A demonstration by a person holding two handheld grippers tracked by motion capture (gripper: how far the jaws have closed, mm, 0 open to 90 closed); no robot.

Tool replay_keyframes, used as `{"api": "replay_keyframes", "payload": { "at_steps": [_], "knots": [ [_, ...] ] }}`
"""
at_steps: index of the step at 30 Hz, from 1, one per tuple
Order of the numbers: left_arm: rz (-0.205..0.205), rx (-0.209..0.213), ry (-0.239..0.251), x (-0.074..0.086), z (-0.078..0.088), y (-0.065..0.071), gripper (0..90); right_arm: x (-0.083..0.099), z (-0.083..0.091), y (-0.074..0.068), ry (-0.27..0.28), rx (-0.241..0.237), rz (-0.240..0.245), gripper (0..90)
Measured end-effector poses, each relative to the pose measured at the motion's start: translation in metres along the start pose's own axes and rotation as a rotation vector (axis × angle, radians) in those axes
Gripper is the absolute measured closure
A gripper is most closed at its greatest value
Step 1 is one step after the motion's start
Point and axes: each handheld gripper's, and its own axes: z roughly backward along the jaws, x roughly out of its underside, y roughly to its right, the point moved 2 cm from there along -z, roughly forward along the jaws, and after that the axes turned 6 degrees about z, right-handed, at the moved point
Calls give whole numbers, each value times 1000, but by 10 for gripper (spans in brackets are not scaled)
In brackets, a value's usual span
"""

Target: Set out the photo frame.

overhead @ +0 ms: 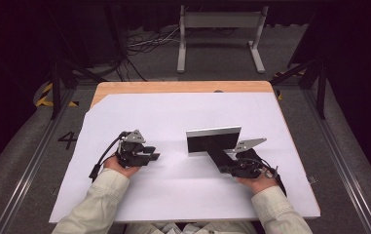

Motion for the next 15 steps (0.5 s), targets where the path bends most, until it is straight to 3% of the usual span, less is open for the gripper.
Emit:
{"api": "replay_keyframes", "payload": {
  "at_steps": [7,15],
  "knots": [
    [1,-1,2,0,0,0,639,3,-3,2,-39,10,-3,791],
    [0,2,1,0,0,0,638,6,-7,1,-72,46,28,768]
  ]
}}
